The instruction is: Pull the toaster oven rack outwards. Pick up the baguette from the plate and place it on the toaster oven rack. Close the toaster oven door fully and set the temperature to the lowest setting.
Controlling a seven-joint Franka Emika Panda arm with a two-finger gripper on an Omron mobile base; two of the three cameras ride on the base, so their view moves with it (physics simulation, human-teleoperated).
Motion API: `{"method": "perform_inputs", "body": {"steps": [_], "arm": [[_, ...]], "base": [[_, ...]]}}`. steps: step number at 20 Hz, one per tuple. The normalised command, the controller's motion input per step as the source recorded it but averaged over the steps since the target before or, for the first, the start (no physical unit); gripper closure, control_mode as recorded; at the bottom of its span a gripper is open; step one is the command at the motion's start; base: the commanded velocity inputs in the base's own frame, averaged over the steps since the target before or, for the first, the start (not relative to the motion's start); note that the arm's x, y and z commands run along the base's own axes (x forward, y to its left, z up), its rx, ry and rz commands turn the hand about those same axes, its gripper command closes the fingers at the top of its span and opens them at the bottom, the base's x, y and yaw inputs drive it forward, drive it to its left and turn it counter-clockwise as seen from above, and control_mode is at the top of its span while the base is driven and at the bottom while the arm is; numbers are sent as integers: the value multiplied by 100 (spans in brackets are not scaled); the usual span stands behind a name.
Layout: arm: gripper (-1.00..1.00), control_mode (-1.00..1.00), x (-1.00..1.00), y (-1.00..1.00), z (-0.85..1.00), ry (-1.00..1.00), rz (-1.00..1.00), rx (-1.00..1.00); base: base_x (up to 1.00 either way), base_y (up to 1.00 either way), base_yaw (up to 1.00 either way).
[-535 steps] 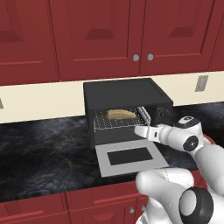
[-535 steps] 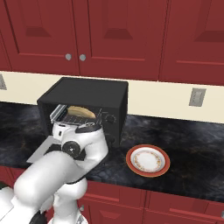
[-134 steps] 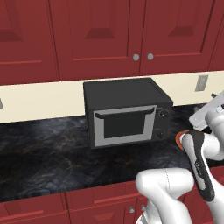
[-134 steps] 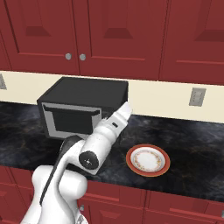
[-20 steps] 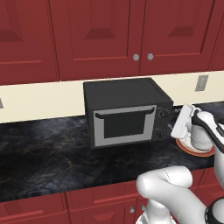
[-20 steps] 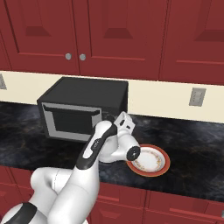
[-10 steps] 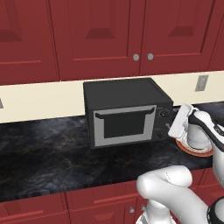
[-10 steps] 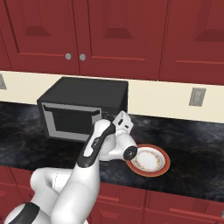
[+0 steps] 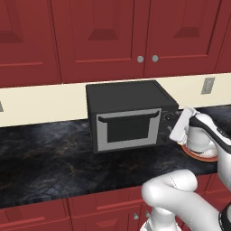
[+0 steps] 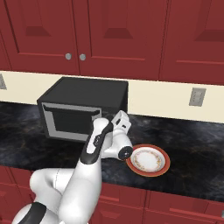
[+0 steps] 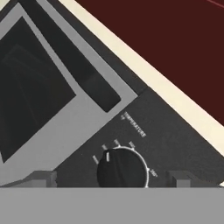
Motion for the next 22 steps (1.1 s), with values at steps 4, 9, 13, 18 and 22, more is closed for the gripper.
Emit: {"method": "perform_inputs", "body": {"steps": [4, 9, 13, 18, 22], "arm": [[-100, -100, 21, 0, -6, -1, -3, 0], [-100, -100, 25, 0, -7, 0, -2, 0], [-100, -100, 24, 0, -12, 0, -2, 0], [-100, -100, 12, 0, -18, -7, -2, 0], [-100, -100, 11, 3, -21, -9, -4, 0]], "base": [[0, 0, 0], [0, 0, 0], [0, 0, 0], [0, 0, 0], [0, 0, 0]]}}
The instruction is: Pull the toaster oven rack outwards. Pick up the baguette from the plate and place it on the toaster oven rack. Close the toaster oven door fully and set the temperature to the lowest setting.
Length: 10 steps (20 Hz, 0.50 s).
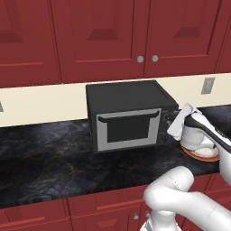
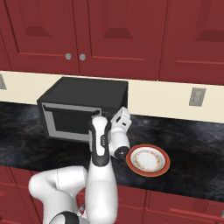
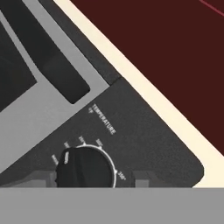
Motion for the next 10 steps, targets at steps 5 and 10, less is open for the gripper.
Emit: {"method": "perform_inputs", "body": {"steps": [5, 10], "arm": [[100, -100, 26, 17, -14, -1, -3, -3], [100, -100, 31, 13, -9, 0, -1, -5]], "base": [[0, 0, 0], [0, 0, 0]]}}
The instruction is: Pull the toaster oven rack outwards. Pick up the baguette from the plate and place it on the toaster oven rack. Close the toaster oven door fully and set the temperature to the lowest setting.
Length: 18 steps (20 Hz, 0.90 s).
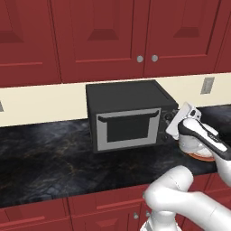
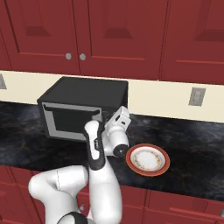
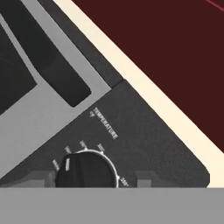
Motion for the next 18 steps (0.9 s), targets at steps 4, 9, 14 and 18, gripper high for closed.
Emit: {"method": "perform_inputs", "body": {"steps": [4, 9, 14, 18], "arm": [[100, -100, 26, 0, -11, 0, 0, -3], [100, -100, 4, 0, -23, -7, 0, -6], [100, -100, 8, 0, -31, -1, 0, -12], [100, -100, 8, -4, -28, 0, 0, -14]], "base": [[0, 0, 0], [0, 0, 0], [0, 0, 0], [0, 0, 0]]}}
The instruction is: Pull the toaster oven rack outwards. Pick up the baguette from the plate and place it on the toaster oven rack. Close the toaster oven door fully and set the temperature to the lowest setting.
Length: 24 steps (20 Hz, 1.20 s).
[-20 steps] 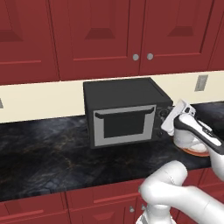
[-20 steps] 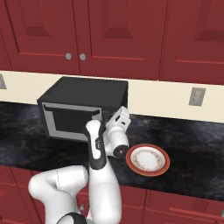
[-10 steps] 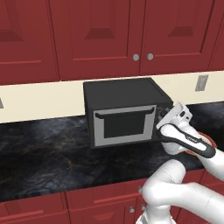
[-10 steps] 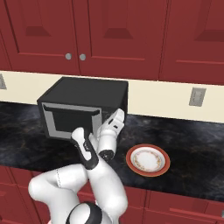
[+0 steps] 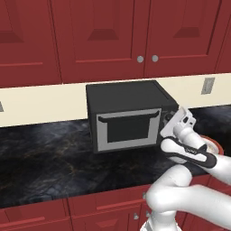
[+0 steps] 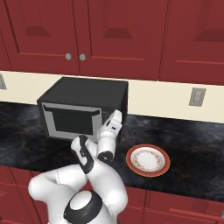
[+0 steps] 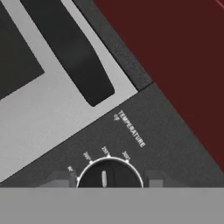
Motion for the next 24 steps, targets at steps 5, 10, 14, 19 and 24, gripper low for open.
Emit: {"method": "perform_inputs", "body": {"steps": [5, 10, 14, 19, 24], "arm": [[100, -100, 15, -2, -37, 0, 3, -34], [100, -100, 18, 0, -31, 10, 8, -70], [100, -100, 18, 0, -31, 23, 15, -88], [100, -100, 25, -4, -16, 24, 20, -90], [100, -100, 23, -26, -1, 13, 26, -83]], "base": [[0, 0, 0], [0, 0, 0], [0, 0, 0], [0, 0, 0], [0, 0, 0]]}}
